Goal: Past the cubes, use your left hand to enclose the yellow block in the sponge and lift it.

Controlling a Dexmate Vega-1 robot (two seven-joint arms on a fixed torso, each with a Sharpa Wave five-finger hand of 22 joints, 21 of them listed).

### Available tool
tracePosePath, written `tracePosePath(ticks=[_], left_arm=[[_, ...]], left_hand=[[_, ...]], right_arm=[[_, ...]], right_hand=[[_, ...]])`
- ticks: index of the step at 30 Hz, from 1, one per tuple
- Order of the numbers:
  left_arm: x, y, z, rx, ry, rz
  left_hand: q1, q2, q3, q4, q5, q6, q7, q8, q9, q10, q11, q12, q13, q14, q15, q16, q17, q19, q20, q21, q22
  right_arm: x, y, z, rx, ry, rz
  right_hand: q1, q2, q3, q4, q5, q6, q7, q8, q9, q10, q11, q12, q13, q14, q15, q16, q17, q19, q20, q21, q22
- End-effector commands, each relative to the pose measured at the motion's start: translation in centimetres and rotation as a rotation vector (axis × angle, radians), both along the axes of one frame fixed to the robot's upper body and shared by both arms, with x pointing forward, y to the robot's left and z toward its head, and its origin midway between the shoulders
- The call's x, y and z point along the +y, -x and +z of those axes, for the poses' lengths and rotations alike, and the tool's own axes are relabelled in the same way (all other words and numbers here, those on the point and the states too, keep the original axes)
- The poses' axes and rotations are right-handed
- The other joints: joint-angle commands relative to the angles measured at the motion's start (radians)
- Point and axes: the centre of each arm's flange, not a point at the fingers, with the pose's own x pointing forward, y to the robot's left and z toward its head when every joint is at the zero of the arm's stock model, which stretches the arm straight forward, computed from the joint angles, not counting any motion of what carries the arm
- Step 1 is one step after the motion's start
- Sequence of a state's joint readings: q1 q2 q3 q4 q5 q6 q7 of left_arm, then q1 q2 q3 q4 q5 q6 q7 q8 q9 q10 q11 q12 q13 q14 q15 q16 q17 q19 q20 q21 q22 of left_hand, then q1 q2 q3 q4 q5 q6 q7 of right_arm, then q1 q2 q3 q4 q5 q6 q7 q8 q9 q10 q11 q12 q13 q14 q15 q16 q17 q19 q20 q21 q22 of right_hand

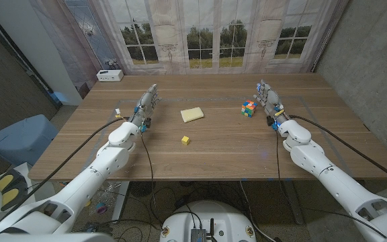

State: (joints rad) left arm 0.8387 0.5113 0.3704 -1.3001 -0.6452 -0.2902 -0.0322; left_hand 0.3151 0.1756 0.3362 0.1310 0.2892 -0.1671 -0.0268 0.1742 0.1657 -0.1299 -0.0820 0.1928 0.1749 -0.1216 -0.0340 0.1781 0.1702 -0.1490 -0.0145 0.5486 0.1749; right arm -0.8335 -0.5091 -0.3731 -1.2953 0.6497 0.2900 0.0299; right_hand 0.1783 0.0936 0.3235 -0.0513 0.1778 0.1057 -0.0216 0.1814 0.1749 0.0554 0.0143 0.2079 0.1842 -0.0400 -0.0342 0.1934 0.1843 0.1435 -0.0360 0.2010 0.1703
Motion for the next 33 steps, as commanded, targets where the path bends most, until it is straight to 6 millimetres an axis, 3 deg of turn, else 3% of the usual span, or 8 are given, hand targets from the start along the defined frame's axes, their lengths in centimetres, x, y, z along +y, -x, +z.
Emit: tracePosePath(ticks=[1,8,15,17,23,33], left_arm=[[0.3,0.2,1.1,-0.001,-0.087,0.032],[0.7,0.9,2.8,0.011,-0.257,0.116],[1.0,1.6,4.9,0.030,-0.453,0.192],[1.1,1.8,5.5,0.035,-0.500,0.214],[1.0,2.5,7.4,0.049,-0.650,0.282],[0.3,3.3,10.1,0.057,-0.861,0.371]], left_hand=[[0.012,0.000,0.010,-0.003,0.006,-0.014,-0.002,0.005,0.004,-0.006,-0.002,0.006,0.005,-0.005,-0.012,0.007,0.001,-0.006,-0.005,0.005,0.002],[0.026,-0.029,0.009,-0.027,0.000,0.008,-0.022,0.011,0.005,0.005,0.003,0.010,0.006,0.012,0.005,0.009,-0.001,0.008,0.005,-0.001,0.002],[0.067,-0.064,0.011,-0.080,-0.016,0.035,-0.041,0.019,0.007,0.016,-0.005,0.012,0.007,0.027,0.014,0.008,-0.002,0.021,0.011,-0.011,0.001],[0.075,-0.069,0.011,-0.090,-0.019,0.035,-0.042,0.019,0.008,0.015,-0.003,0.012,0.007,0.027,0.013,0.007,-0.002,0.022,0.010,-0.013,0.001],[0.150,-0.092,0.025,-0.167,-0.043,0.063,-0.030,0.025,0.009,0.041,0.011,0.019,0.010,0.045,0.007,0.009,-0.001,0.051,0.004,-0.024,0.001],[0.222,-0.087,0.046,-0.231,-0.061,0.086,-0.019,0.026,0.011,0.064,0.020,0.023,0.011,0.084,0.012,0.015,-0.001,0.095,0.018,-0.028,0.002]], right_arm=[[0.2,-0.1,-0.1,0.009,0.007,-0.003],[0.2,0.1,-0.5,0.010,0.001,-0.005],[0.1,0.4,-1.1,0.013,-0.011,-0.008],[0.1,0.5,-1.3,0.014,-0.014,-0.009],[0.1,0.7,-1.8,0.014,-0.024,-0.013],[0.2,0.9,-2.0,0.012,-0.025,-0.013]], right_hand=[[0.008,0.001,0.008,0.000,0.007,0.007,-0.001,0.005,0.003,0.008,0.000,0.006,0.006,-0.007,-0.013,0.004,0.001,0.009,-0.026,0.004,0.003],[0.008,0.001,0.007,-0.001,0.007,0.007,0.000,0.005,0.003,0.008,0.001,0.005,0.006,-0.007,-0.012,0.004,0.002,0.008,-0.025,0.003,0.003],[0.008,0.002,0.007,-0.002,0.006,0.007,-0.003,0.005,0.003,0.010,0.003,0.004,0.006,-0.006,-0.010,0.004,0.002,0.008,-0.024,0.002,0.003],[0.007,0.001,0.006,-0.002,0.006,0.007,-0.002,0.005,0.003,0.010,0.004,0.003,0.006,-0.005,-0.009,0.004,0.002,0.008,-0.023,0.002,0.003],[0.006,0.001,0.006,-0.002,0.006,0.007,-0.003,0.005,0.003,0.011,0.005,0.003,0.006,-0.004,-0.008,0.004,0.002,0.009,-0.022,0.001,0.003],[0.003,0.001,0.004,-0.001,0.006,0.006,-0.004,0.004,0.003,0.012,0.006,0.001,0.006,-0.002,-0.004,0.004,0.003,0.009,-0.020,0.000,0.003]])
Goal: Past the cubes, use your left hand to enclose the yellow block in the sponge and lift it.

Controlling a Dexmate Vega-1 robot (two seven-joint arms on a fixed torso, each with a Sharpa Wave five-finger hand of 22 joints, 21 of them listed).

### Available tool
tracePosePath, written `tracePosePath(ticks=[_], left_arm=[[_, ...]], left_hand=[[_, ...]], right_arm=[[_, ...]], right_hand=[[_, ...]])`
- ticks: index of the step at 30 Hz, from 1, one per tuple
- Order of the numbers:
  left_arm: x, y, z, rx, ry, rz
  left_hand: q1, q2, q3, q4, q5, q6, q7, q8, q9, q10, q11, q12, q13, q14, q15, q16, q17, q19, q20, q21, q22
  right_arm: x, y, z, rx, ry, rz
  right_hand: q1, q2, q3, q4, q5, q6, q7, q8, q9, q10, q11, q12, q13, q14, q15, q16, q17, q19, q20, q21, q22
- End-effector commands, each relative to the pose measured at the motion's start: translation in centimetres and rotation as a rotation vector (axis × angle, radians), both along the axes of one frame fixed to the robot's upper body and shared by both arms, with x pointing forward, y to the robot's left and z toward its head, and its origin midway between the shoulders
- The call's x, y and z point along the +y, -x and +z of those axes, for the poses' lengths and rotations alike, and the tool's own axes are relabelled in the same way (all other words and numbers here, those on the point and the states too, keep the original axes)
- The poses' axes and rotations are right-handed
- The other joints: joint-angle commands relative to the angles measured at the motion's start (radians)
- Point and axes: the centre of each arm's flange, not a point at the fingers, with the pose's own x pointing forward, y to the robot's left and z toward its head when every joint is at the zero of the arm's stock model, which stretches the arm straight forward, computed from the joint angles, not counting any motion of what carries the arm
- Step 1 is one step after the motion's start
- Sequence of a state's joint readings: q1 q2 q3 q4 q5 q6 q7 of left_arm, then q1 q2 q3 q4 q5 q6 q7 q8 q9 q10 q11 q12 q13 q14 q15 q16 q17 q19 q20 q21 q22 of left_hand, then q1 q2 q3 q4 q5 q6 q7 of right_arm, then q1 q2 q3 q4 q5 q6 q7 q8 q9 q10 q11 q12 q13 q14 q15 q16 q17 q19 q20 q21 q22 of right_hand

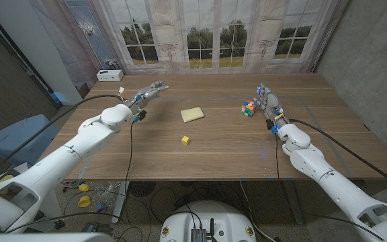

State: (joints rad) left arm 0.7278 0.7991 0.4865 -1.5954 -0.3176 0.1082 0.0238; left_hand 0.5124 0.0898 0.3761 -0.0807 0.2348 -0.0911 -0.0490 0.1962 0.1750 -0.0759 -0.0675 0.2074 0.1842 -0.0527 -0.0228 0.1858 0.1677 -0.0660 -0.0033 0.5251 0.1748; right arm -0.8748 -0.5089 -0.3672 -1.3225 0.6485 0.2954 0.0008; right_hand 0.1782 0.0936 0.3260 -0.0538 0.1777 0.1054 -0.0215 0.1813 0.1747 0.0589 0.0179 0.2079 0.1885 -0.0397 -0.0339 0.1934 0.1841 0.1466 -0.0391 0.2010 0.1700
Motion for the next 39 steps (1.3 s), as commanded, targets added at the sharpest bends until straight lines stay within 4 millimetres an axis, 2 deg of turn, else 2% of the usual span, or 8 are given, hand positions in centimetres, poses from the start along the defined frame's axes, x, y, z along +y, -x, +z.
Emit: tracePosePath(ticks=[1,4,5,8,12,20,31,39], left_arm=[[-0.2,1.1,3.2,0.011,-0.275,0.137],[-0.5,1.3,3.9,0.001,-0.323,0.158],[-0.7,1.4,4.1,-0.002,-0.343,0.166],[-1.1,1.5,4.8,-0.002,-0.392,0.174],[-1.7,1.5,5.7,0.006,-0.450,0.166],[-3.4,1.5,7.9,0.020,-0.644,0.170],[-5.9,1.4,10.5,-0.014,-0.904,0.189],[-6.7,1.4,11.9,-0.049,-1.044,0.208]], left_hand=[[0.028,-0.002,0.007,-0.023,-0.007,0.012,0.002,0.004,0.002,0.011,0.007,0.008,0.002,0.018,0.000,0.007,0.001,0.015,0.009,-0.004,0.002],[0.051,-0.007,0.008,-0.044,-0.016,0.022,-0.003,0.003,0.002,0.024,0.013,0.010,0.003,0.044,0.017,0.011,0.002,0.032,0.043,-0.006,0.004],[0.061,-0.010,0.007,-0.054,-0.022,0.032,-0.009,0.003,0.002,0.037,0.014,0.013,0.003,0.053,0.019,0.010,0.002,0.044,0.075,-0.006,0.005],[0.072,-0.015,0.005,-0.064,-0.029,0.052,-0.019,0.006,0.003,0.056,0.018,0.017,0.004,0.062,0.023,0.008,0.003,0.054,0.119,-0.008,0.007],[0.077,-0.016,0.004,-0.067,-0.032,0.065,-0.032,0.008,0.003,0.060,0.018,0.018,0.005,0.066,0.029,0.007,0.003,0.055,0.131,-0.011,0.008],[0.092,-0.004,0.010,-0.071,-0.035,0.069,-0.032,0.004,0.003,0.060,0.026,0.014,0.005,0.065,0.034,0.004,0.004,0.058,0.134,-0.014,0.009],[0.119,-0.011,0.011,-0.085,-0.042,0.073,-0.065,-0.001,0.003,0.070,-0.007,0.013,0.005,0.067,0.013,0.001,0.004,0.074,0.098,-0.018,0.009],[0.146,-0.026,0.012,-0.096,-0.043,0.068,-0.087,-0.004,0.003,0.074,-0.024,0.011,0.005,0.068,0.002,0.000,0.004,0.080,0.092,-0.024,0.007]], right_arm=[[0.2,0.3,-0.4,-0.002,-0.006,-0.001],[0.4,0.4,-0.4,-0.006,-0.004,0.001],[0.4,0.5,-0.4,-0.007,-0.004,0.002],[0.7,0.7,-0.2,-0.009,0.004,0.001],[1.1,1.0,-0.1,-0.010,0.024,-0.009],[1.7,1.7,-0.2,-0.017,0.037,-0.033],[2.4,3.7,-1.5,-0.032,0.019,-0.074],[3.2,5.6,-2.8,-0.043,0.004,-0.106]], right_hand=[[0.003,0.001,0.002,0.001,0.006,0.007,-0.004,0.005,0.003,0.009,0.003,0.001,0.002,-0.002,-0.004,0.004,0.003,0.006,-0.017,0.000,0.003],[0.001,0.001,0.001,0.002,0.006,0.007,-0.007,0.005,0.003,0.009,0.002,-0.001,0.002,-0.003,0.016,0.003,0.004,-0.001,-0.003,-0.003,0.004],[0.000,0.001,0.000,0.002,0.006,0.007,-0.013,0.005,0.003,0.007,0.002,-0.002,0.002,-0.004,0.020,0.003,0.004,-0.004,0.006,-0.004,0.004],[-0.002,0.001,-0.001,0.003,0.006,0.008,-0.021,0.005,0.003,0.005,0.003,-0.004,0.002,-0.004,0.037,0.003,0.004,-0.014,0.025,-0.007,0.004],[-0.004,0.001,-0.002,0.003,0.006,0.009,-0.027,0.005,0.003,0.004,0.002,-0.006,0.003,0.000,0.055,0.004,0.005,-0.023,0.046,-0.010,0.005],[-0.002,0.000,-0.001,0.000,0.006,0.008,-0.034,0.005,0.004,0.004,0.000,-0.007,0.003,0.004,0.061,0.005,0.004,-0.025,0.047,-0.009,0.006],[-0.001,0.000,-0.001,-0.002,0.006,0.010,-0.035,0.005,0.004,0.006,0.000,-0.007,0.003,0.007,0.062,0.006,0.004,-0.024,0.046,-0.007,0.006],[-0.002,-0.001,-0.001,-0.002,0.006,0.011,-0.036,0.006,0.004,0.009,0.001,-0.006,0.004,0.010,0.064,0.007,0.005,-0.022,0.043,-0.006,0.006]])
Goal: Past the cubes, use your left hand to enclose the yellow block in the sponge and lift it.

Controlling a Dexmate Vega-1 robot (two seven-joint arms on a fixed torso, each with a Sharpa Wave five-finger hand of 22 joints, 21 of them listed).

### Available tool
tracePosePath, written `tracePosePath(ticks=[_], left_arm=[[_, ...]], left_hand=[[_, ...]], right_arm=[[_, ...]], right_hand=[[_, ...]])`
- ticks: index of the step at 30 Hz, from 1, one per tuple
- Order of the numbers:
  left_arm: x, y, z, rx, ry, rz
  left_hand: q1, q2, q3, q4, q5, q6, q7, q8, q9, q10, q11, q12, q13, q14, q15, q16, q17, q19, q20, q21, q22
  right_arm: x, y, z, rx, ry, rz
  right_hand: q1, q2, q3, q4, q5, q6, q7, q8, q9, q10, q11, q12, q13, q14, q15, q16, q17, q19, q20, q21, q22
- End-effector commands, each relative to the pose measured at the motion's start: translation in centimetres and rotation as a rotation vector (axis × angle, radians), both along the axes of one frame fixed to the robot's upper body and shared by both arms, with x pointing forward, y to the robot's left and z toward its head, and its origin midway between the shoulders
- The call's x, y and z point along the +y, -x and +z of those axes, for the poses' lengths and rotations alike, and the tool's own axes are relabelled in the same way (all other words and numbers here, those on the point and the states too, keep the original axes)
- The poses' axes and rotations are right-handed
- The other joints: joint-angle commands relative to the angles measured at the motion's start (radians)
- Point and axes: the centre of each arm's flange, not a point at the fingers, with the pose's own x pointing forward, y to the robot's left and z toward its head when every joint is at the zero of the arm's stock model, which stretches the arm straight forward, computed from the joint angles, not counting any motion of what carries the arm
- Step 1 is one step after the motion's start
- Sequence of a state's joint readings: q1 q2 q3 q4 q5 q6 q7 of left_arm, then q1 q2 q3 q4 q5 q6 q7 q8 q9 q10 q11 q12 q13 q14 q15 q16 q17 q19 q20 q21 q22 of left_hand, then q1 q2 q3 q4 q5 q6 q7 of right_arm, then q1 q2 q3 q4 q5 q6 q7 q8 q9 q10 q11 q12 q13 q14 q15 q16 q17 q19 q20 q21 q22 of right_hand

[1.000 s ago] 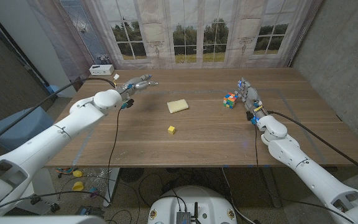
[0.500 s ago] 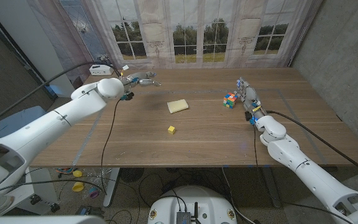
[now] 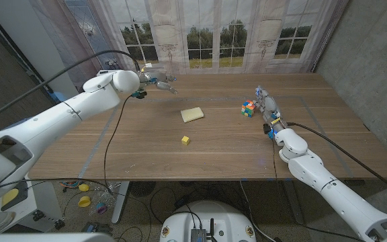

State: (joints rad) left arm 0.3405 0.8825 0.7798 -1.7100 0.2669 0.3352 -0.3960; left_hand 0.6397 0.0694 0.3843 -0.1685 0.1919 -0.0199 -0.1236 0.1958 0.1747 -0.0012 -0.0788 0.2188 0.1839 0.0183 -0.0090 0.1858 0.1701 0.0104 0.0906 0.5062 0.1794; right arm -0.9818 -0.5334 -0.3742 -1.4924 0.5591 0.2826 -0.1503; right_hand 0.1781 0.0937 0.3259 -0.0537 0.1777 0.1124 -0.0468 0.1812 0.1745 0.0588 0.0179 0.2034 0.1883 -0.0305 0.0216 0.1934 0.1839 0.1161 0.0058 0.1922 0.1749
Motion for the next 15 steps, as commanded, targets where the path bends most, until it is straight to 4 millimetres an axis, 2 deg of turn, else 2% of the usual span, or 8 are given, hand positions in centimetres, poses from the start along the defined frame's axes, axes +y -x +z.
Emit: tracePosePath(ticks=[1,3,4,7,10,15], left_arm=[[-1.7,0.1,2.4,-0.031,-0.274,0.031],[-1.9,0.1,2.7,-0.032,-0.311,0.030],[-2.0,0.1,2.8,-0.035,-0.329,0.030],[-2.3,0.2,3.1,-0.039,-0.388,0.029],[-2.6,0.2,3.2,-0.035,-0.441,0.023],[-3.1,0.5,3.4,-0.044,-0.535,0.020]], left_hand=[[0.030,-0.012,0.003,-0.011,0.001,-0.004,-0.016,-0.003,0.004,0.004,-0.023,0.001,0.005,-0.003,-0.015,0.000,0.001,0.007,-0.007,-0.006,0.003],[0.040,-0.019,0.003,-0.013,0.001,-0.007,-0.018,-0.004,0.004,0.006,-0.022,0.001,0.005,-0.003,-0.016,-0.001,0.001,0.010,-0.015,-0.008,0.002],[0.050,-0.026,0.002,-0.014,0.003,-0.010,-0.017,-0.004,0.004,0.007,-0.018,0.000,0.006,-0.004,-0.017,-0.001,0.001,0.010,-0.036,-0.011,0.002],[0.073,-0.041,0.000,-0.014,0.004,-0.012,-0.018,-0.004,0.004,0.013,-0.011,0.000,0.006,-0.007,-0.028,-0.003,0.001,0.009,-0.066,-0.018,0.001],[0.088,-0.055,-0.004,-0.014,0.006,-0.017,-0.022,-0.005,0.004,0.014,-0.018,-0.001,0.006,-0.014,-0.034,-0.005,0.001,0.003,-0.074,-0.025,0.001],[0.106,-0.074,-0.010,-0.012,0.010,-0.021,-0.020,-0.005,0.004,0.012,-0.022,-0.003,0.007,-0.021,-0.030,-0.006,0.001,-0.013,-0.066,-0.038,0.001]], right_arm=[[1.3,2.9,-1.7,-0.024,-0.022,-0.051],[1.5,3.4,-2.0,-0.026,-0.026,-0.060],[1.7,3.6,-2.1,-0.027,-0.027,-0.064],[2.1,4.1,-2.4,-0.030,-0.034,-0.073],[2.7,4.6,-2.7,-0.032,-0.038,-0.082],[3.5,5.4,-3.0,-0.036,-0.042,-0.100]], right_hand=[[-0.002,-0.001,-0.001,-0.002,0.006,0.004,-0.011,0.006,0.004,0.010,0.002,-0.001,0.004,0.001,0.008,0.007,0.005,0.009,-0.002,0.003,0.001],[-0.002,-0.001,-0.001,-0.002,0.006,0.005,-0.011,0.006,0.004,0.011,0.002,-0.001,0.004,0.001,0.007,0.007,0.005,0.009,-0.002,0.003,0.001],[-0.002,-0.001,-0.001,-0.002,0.006,0.005,-0.011,0.006,0.004,0.010,0.001,-0.001,0.004,0.002,0.008,0.007,0.005,0.009,-0.002,0.003,0.001],[-0.002,0.000,-0.001,-0.002,0.006,0.006,-0.010,0.006,0.004,0.011,0.002,-0.001,0.004,0.002,0.007,0.007,0.005,0.010,-0.003,0.004,0.001],[-0.002,0.000,-0.001,-0.002,0.006,0.006,-0.011,0.006,0.004,0.012,0.003,-0.001,0.004,0.003,0.007,0.007,0.005,0.011,-0.006,0.005,0.001],[-0.003,0.000,-0.001,-0.002,0.006,0.007,-0.011,0.006,0.004,0.013,0.005,-0.001,0.004,0.004,0.008,0.007,0.006,0.013,-0.007,0.006,0.001]])
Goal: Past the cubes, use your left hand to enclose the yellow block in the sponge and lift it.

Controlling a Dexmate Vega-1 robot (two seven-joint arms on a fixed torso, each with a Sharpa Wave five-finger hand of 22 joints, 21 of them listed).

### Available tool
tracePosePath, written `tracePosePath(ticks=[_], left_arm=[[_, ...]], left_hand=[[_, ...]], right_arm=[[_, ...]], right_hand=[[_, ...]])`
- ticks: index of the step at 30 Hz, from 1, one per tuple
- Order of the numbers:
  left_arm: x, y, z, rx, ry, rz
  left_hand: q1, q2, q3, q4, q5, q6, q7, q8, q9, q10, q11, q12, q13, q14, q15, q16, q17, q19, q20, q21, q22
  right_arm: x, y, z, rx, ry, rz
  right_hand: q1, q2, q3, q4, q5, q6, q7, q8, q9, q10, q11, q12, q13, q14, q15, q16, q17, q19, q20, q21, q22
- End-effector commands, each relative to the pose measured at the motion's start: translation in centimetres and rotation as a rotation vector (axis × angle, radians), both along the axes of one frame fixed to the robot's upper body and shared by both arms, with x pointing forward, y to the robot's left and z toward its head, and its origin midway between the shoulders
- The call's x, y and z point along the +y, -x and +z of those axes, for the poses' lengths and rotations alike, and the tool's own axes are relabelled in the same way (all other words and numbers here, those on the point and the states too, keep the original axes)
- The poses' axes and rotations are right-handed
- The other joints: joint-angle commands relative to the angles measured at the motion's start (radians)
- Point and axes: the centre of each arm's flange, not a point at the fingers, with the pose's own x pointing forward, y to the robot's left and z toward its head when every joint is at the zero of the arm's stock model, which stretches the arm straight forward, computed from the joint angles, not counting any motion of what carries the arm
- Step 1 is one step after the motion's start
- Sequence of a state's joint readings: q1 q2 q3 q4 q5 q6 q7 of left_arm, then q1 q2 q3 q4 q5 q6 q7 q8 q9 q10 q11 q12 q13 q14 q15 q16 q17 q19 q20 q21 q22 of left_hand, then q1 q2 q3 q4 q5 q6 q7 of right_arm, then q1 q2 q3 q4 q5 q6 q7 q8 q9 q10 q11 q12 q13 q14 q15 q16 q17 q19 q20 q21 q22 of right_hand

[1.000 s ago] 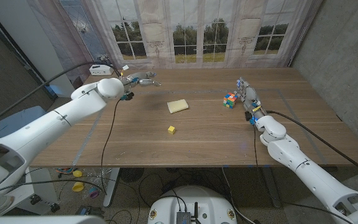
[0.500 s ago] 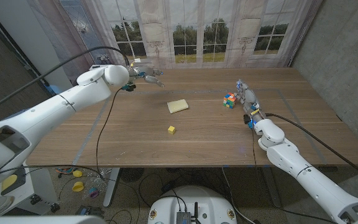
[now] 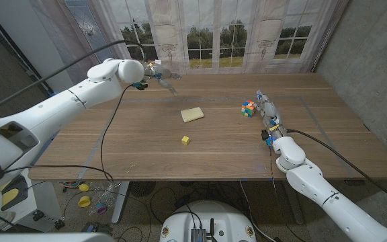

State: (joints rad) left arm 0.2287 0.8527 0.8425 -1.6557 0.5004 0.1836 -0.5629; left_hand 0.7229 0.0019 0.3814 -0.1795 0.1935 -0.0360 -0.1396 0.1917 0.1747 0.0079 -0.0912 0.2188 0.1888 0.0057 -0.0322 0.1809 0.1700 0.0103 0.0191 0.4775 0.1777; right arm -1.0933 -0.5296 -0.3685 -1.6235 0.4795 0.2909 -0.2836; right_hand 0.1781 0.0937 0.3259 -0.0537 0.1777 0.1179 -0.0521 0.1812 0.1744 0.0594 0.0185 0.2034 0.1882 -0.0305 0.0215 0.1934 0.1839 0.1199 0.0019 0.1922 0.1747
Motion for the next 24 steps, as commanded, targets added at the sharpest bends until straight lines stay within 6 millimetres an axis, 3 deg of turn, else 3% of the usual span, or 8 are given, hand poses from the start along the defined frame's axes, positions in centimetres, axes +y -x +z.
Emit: tracePosePath(ticks=[1,4,11,24], left_arm=[[-1.1,0.4,0.9,-0.013,-0.245,0.008],[-1.3,0.5,0.9,-0.019,-0.293,0.003],[-1.9,1.1,0.7,-0.027,-0.420,-0.009],[-3.0,1.5,-0.3,-0.085,-0.623,-0.044]], left_hand=[[0.028,-0.013,-0.010,-0.001,0.010,-0.006,-0.004,-0.001,0.005,0.004,-0.011,-0.003,0.002,-0.009,-0.007,-0.001,0.002,-0.018,0.009,-0.014,0.002],[0.040,-0.029,-0.017,0.002,0.015,-0.003,-0.007,0.001,0.005,0.005,-0.019,-0.004,0.003,-0.013,-0.007,-0.001,0.002,-0.029,0.018,-0.023,0.003],[0.074,-0.057,-0.034,0.011,0.031,0.069,-0.002,0.025,0.009,0.016,-0.028,-0.001,0.004,-0.022,-0.012,0.000,0.002,-0.047,0.009,-0.047,0.003],[0.108,-0.068,-0.047,0.017,0.047,0.036,-0.015,0.005,0.013,0.006,-0.048,-0.006,0.006,-0.039,-0.011,-0.002,0.002,-0.060,0.022,-0.068,0.003]], right_arm=[[1.9,2.4,-1.1,-0.014,-0.020,-0.047],[2.3,2.8,-1.2,-0.017,-0.021,-0.058],[3.4,3.4,-1.3,-0.023,-0.021,-0.074],[5.1,4.5,-1.4,-0.038,-0.021,-0.098]], right_hand=[[-0.003,0.000,-0.001,-0.002,0.006,0.002,-0.006,0.006,0.004,0.012,0.005,-0.001,0.004,0.005,0.008,0.007,0.006,0.010,-0.003,0.006,0.002],[-0.004,0.001,-0.001,-0.002,0.006,0.002,-0.005,0.006,0.004,0.013,0.004,-0.001,0.004,0.005,0.008,0.007,0.006,0.010,-0.003,0.006,0.002],[-0.004,0.002,0.000,-0.002,0.006,0.003,-0.006,0.006,0.004,0.014,0.005,-0.001,0.004,0.006,0.007,0.007,0.006,0.011,-0.006,0.006,0.002],[-0.007,0.001,-0.001,-0.001,0.006,0.004,-0.005,0.006,0.004,0.015,0.005,-0.002,0.004,0.008,0.008,0.007,0.007,0.012,-0.007,0.007,0.002]])
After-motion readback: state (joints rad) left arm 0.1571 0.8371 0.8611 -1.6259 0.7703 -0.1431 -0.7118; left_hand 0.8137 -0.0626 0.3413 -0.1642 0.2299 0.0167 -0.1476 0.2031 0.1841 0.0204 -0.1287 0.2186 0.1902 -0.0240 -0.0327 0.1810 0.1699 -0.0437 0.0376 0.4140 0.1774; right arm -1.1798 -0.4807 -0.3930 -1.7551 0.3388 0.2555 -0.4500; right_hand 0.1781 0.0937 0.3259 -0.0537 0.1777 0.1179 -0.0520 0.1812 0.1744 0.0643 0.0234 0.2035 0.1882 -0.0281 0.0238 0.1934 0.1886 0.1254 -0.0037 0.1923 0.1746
